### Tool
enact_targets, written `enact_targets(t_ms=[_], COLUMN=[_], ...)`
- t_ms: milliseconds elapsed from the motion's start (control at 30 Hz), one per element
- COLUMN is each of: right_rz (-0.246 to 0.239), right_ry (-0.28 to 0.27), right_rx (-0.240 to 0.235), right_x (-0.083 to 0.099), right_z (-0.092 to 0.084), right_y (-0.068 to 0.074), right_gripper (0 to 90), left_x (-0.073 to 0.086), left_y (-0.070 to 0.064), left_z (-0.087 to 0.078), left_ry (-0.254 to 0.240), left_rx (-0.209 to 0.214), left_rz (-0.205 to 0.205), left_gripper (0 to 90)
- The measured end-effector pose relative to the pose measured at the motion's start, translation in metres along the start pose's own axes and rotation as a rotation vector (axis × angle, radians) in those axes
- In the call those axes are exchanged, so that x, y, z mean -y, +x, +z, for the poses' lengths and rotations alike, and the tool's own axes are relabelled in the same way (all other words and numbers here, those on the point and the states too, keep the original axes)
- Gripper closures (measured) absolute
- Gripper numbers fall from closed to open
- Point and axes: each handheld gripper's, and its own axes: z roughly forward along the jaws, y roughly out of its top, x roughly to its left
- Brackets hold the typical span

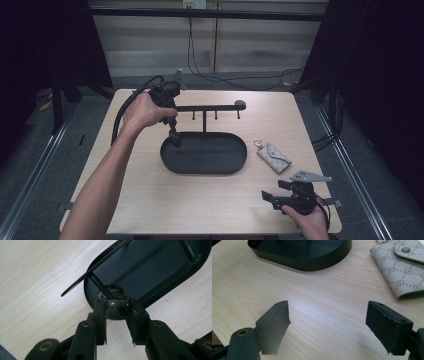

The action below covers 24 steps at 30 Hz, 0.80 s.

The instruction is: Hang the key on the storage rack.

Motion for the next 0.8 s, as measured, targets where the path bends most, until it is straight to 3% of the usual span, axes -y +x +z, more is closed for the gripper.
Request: enact_targets(t_ms=[333, 667, 800], right_rz=[-0.001, -0.001, 0.002], right_ry=[0.009, 0.008, 0.009], right_rx=[-0.001, 0.002, 0.002], right_x=[-0.0002, -0.0003, -0.0008], right_z=[0.0013, 0.0015, 0.0022], right_y=[0.0001, 0.0001, -0.0004], right_gripper=[18.6, 18.6, 18.6], left_x=[-0.0029, 0.0016, 0.0050], left_y=[0.0016, 0.0007, 0.0009], left_z=[0.0020, 0.0010, 0.0003], left_ry=[-0.020, -0.025, -0.032], left_rx=[0.008, -0.010, 0.014], left_rz=[-0.046, -0.028, -0.037], left_gripper=[68.8, 47.1, 42.6])
